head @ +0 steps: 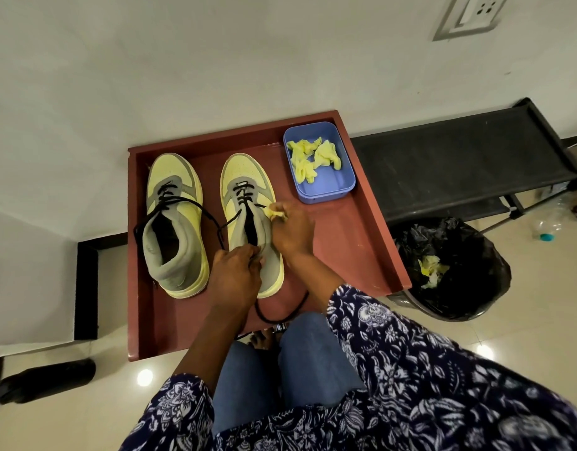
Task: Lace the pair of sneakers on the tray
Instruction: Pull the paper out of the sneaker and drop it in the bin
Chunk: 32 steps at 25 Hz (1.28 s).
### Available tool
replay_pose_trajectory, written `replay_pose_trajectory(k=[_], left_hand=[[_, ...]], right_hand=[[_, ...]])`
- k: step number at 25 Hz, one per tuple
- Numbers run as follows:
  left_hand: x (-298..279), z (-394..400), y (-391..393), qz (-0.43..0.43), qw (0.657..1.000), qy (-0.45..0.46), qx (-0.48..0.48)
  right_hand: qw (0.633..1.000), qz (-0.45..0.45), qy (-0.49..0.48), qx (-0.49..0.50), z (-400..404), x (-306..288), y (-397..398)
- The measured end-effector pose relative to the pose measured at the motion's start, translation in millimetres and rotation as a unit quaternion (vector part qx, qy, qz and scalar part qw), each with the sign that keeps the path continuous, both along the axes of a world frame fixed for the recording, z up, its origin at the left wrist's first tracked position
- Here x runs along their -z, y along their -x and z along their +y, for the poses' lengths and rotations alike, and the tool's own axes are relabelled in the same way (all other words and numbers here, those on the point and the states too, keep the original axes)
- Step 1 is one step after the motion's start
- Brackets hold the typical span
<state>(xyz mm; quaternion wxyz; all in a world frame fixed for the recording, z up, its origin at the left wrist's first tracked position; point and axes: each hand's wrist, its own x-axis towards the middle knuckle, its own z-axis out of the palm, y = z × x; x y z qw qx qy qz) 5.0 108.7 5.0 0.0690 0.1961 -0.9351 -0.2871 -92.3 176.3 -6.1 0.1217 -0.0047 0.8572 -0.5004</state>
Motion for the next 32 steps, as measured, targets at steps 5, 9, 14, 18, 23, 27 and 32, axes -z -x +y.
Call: replay_pose_trajectory(k=[5,9,14,18,23,27,32], left_hand=[[3,2,0,0.023,0.999,0.038,0.014],[5,1,1,0.015,0.999,0.041,0.002],[4,2,1,0.001,0.999,0.032,0.004],[10,-2,1,0.000,1.000,0.017,-0.009],[14,-2,0,0.017,1.000,0.010,-0.011],[16,-2,0,0.022,0.999,0.019,-0.015],[20,-4,1,-0.001,1.000,0.011,-0.019]], right_hand=[[0.999,-0.004,-0.014,-0.030,8,4,-10],[0.998,-0.042,-0.047,-0.014,23,16,-44],[0.997,-0.076,-0.007,-0.006,32,11,-87],[0.993,-0.111,-0.026,0.026,28,11,-71],[0.988,-0.145,-0.062,0.003,12,18,-15],[0.989,-0.134,-0.067,0.009,1,12,12],[0.991,-0.128,-0.036,0.013,8,14,-3]])
